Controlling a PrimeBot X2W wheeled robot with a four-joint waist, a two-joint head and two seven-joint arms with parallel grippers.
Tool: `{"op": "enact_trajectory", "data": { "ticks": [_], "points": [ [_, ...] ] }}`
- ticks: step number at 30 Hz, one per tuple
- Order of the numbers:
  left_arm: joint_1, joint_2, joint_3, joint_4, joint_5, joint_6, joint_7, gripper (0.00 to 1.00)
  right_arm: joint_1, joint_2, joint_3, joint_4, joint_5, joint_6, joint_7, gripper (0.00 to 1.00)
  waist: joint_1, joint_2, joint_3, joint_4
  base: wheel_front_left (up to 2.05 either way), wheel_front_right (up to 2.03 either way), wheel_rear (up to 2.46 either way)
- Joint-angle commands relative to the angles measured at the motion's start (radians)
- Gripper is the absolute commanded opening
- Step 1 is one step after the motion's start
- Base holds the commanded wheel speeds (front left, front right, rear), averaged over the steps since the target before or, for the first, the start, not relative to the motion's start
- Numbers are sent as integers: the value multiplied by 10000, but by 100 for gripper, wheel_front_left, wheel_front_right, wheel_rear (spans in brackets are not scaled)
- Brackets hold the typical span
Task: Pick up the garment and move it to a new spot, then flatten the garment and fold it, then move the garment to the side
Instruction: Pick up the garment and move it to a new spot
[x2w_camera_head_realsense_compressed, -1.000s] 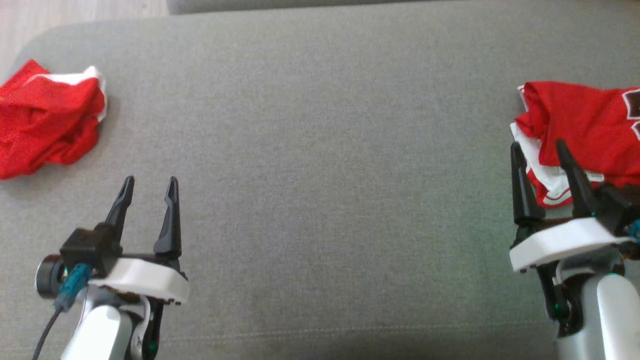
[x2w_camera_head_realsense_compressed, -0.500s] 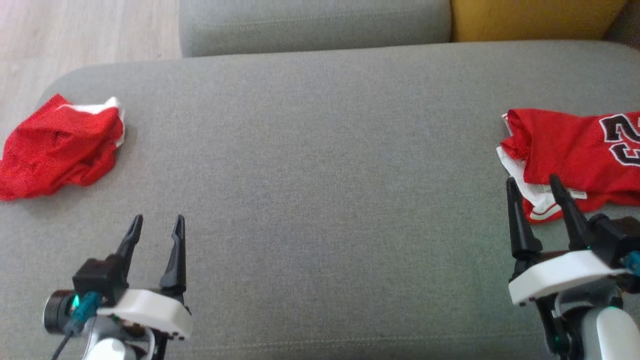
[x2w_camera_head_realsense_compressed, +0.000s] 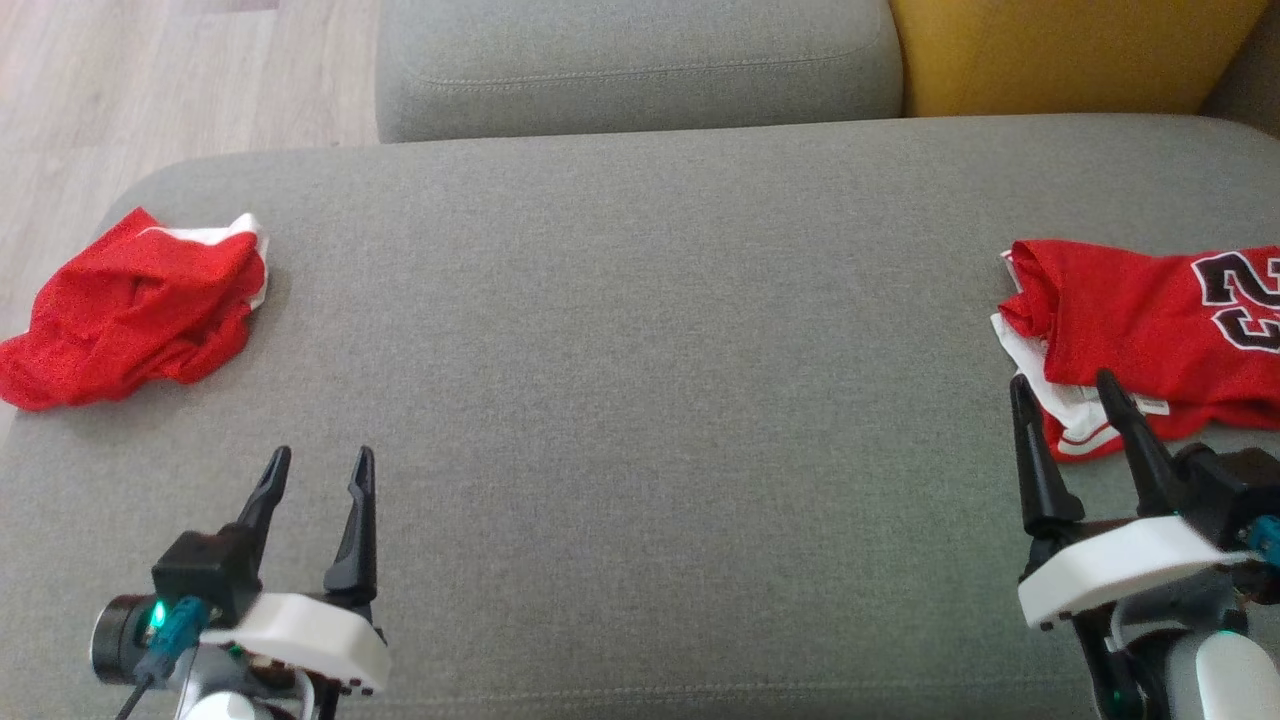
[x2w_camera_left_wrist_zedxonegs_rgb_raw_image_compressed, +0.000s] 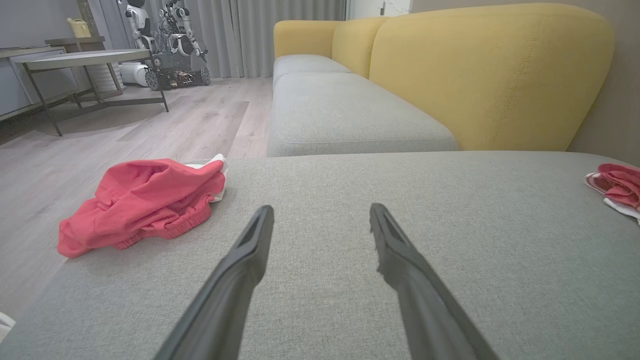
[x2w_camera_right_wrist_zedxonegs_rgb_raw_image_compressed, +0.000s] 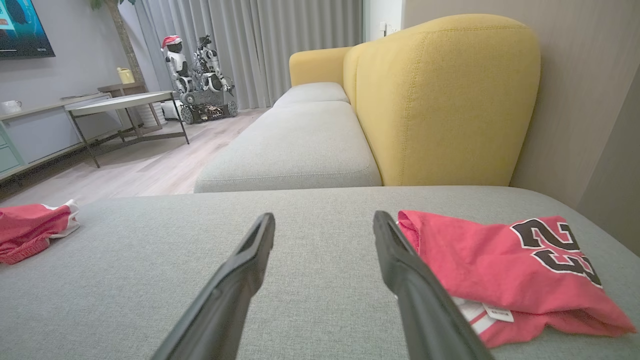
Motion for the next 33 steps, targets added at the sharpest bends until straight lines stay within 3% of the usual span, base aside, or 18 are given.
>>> {"op": "enact_trajectory", "data": {
  "ticks": [1,20,33],
  "points": [
    [-339,282,360,-355,-78,79,-21,100,-257,-44,206,-441,-48,-7,21,100,1,-1,14,-11,0,0,0],
    [-490,330,445,-385,-234,193,-94,100,-364,-43,117,-526,-17,-7,135,100,1,-1,188,159,0,0,0],
    [-633,225,696,-505,-436,415,-263,100,-278,-43,269,-851,68,-7,224,100,1,-1,21,1952,0,0,0]
  ]
}}
